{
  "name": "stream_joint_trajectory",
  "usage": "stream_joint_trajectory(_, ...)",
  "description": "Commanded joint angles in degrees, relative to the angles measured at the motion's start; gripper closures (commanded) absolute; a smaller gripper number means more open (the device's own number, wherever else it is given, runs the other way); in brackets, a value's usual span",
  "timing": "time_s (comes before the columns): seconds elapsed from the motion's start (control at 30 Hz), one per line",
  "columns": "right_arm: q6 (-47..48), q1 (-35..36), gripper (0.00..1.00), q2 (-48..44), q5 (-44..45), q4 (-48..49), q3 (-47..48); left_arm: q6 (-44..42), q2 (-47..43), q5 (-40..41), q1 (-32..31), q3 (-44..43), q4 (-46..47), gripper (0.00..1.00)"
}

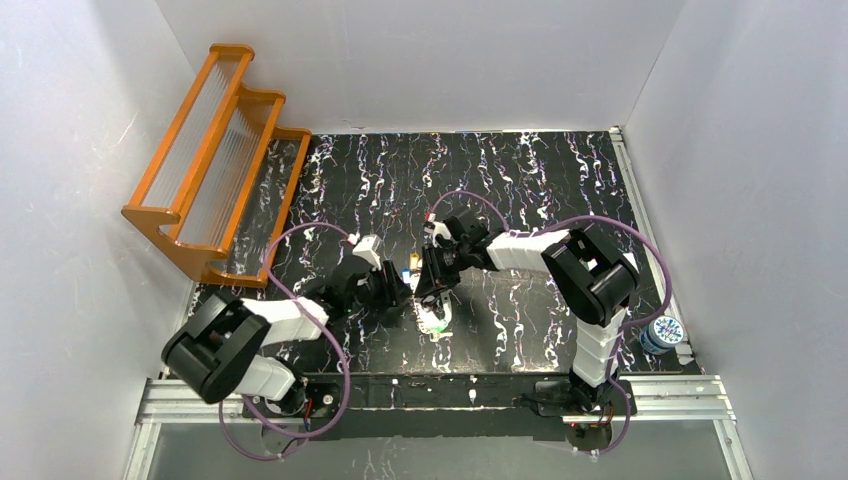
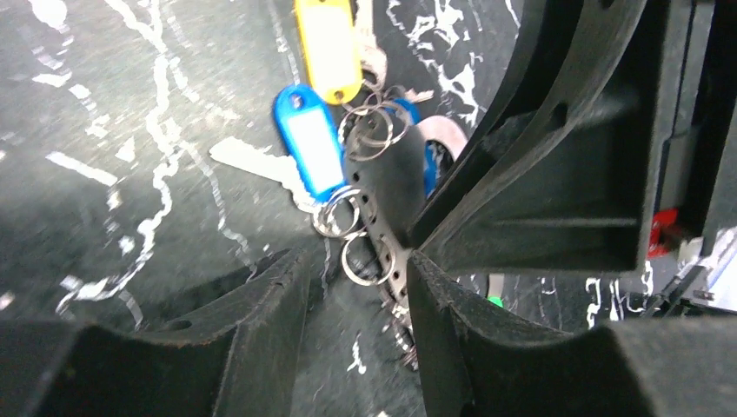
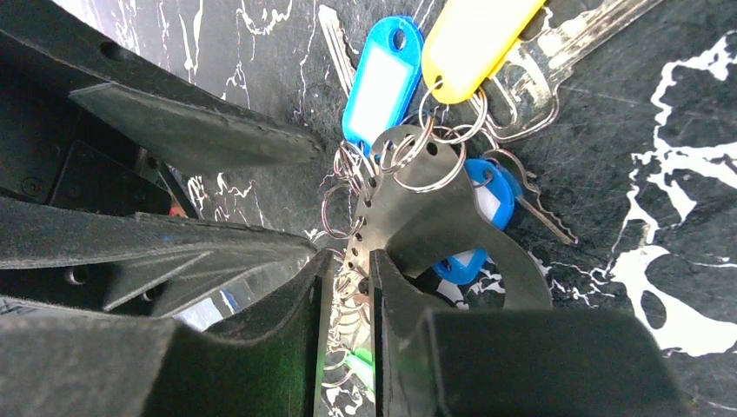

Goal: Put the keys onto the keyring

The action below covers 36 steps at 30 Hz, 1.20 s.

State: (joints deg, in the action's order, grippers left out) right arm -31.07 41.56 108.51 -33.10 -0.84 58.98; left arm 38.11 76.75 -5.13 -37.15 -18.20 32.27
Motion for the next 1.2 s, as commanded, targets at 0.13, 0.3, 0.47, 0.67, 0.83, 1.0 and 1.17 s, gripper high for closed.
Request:
stream_joint_trajectory(0.13,0.7,-0.3,0.71,-1.4,1.6,-0.3,-1.8,2.2,9.7,-9.1,0.2,-1.8,8.2,0.64)
stream_joint_trajectory(0.3,0.8,-0.4,0.72,-1.3,1.4,-0.1,-1.8,4.3,9.5,-10.8,0.3,-0.2,11.2,0.7)
stream_joint_trajectory(0.47,0.2,-0.4,0.75,-1.0,0.2,0.4,-1.7,6.3,8.6,-11.6,0.2,1.1,12.2,0.75)
stream_joint_trajectory(0.67,-0.4,-0.3,0.74,-0.7,-0.7,2.2,-2.0,8.2,7.3,-10.9,0.2,3.8,14.1,0.75)
stream_joint_trajectory(0.83,-0.9,-0.4,0.72,0.3,-1.1,3.2,-1.9,9.9,8.6,-10.7,0.2,5.2,17.5,0.75)
stream_joint_trajectory(1.0,-1.2,-0.3,0.73,1.3,-1.3,3.7,-1.1,10.5,9.8,-10.9,0.1,5.7,20.0,0.77)
stream_joint_trajectory(1.17,-1.9,-0.4,0.76,2.2,-2.0,4.5,-0.7,11.0,9.7,-10.7,0.1,6.3,21.7,0.78)
